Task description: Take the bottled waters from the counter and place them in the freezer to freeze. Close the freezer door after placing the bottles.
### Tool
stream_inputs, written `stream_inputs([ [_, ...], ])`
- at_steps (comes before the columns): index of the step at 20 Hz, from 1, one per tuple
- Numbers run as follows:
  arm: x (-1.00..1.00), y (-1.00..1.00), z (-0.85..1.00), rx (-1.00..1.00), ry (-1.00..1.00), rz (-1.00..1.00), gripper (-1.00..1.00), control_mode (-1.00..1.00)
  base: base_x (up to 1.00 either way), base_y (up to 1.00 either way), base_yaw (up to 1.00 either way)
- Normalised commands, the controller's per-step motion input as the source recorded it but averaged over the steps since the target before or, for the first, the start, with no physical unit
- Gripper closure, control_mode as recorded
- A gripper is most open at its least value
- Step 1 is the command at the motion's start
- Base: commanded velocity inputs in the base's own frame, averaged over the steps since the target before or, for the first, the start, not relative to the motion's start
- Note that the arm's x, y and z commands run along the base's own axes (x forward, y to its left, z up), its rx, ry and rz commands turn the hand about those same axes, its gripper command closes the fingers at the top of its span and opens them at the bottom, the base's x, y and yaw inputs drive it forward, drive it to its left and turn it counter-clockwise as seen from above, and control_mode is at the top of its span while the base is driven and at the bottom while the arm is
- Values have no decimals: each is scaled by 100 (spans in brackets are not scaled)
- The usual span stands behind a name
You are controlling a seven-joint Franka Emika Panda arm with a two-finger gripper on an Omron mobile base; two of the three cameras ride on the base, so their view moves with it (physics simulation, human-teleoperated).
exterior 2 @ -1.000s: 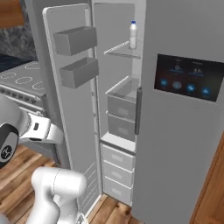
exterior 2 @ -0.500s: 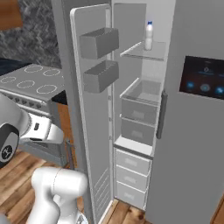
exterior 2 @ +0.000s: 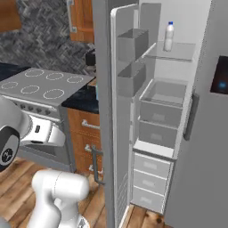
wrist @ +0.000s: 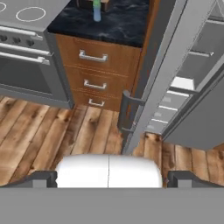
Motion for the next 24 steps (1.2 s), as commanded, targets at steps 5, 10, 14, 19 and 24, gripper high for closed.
stream_inputs([
  [5, 0, 0, 0, 0, 0, 0, -100, 100, 0, 81, -26],
  [10, 0, 0, 0, 0, 0, 0, -100, 100, 4, 77, -26],
  [14, 0, 0, 0, 0, 0, 0, -100, 100, 9, 79, -24],
  [19, 0, 0, 0, 0, 0, 0, -100, 100, 20, 65, -22],
  [24, 0, 0, 0, 0, 0, 0, -100, 100, 31, 52, -18],
])
